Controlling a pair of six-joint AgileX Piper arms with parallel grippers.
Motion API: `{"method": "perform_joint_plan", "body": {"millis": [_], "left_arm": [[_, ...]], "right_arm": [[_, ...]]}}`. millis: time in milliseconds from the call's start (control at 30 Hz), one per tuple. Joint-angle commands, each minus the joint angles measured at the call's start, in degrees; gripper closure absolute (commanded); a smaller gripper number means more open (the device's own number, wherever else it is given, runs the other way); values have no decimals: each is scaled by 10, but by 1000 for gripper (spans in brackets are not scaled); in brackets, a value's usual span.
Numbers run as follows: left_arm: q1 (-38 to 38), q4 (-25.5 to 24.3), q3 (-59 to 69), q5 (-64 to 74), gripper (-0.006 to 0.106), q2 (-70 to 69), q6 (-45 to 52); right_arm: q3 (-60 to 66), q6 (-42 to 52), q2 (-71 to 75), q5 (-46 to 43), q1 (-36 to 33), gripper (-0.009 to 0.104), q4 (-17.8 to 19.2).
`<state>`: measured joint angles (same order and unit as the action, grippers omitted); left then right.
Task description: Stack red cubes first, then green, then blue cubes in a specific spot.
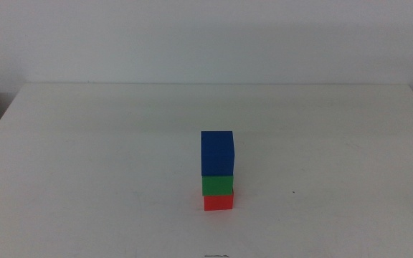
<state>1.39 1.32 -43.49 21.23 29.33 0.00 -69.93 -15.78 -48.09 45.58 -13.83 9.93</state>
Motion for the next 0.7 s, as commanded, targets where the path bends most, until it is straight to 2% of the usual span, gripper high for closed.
{"method": "perform_joint_plan", "body": {"millis": [0, 200, 400, 667], "left_arm": [[1, 1, -16, -42, 7, 3, -6], [1, 1, -10, -48, 7, -12, -6], [1, 1, 94, -127, 7, -97, -6], [1, 1, 280, -147, 7, -226, -6]], "right_arm": [[-9, 7, 4, -46, 4, 8, 11], [98, 7, 56, -93, 5, 8, 12], [303, 7, 177, -230, 37, 8, 20], [529, 7, 396, -238, 104, 8, 20]]}}
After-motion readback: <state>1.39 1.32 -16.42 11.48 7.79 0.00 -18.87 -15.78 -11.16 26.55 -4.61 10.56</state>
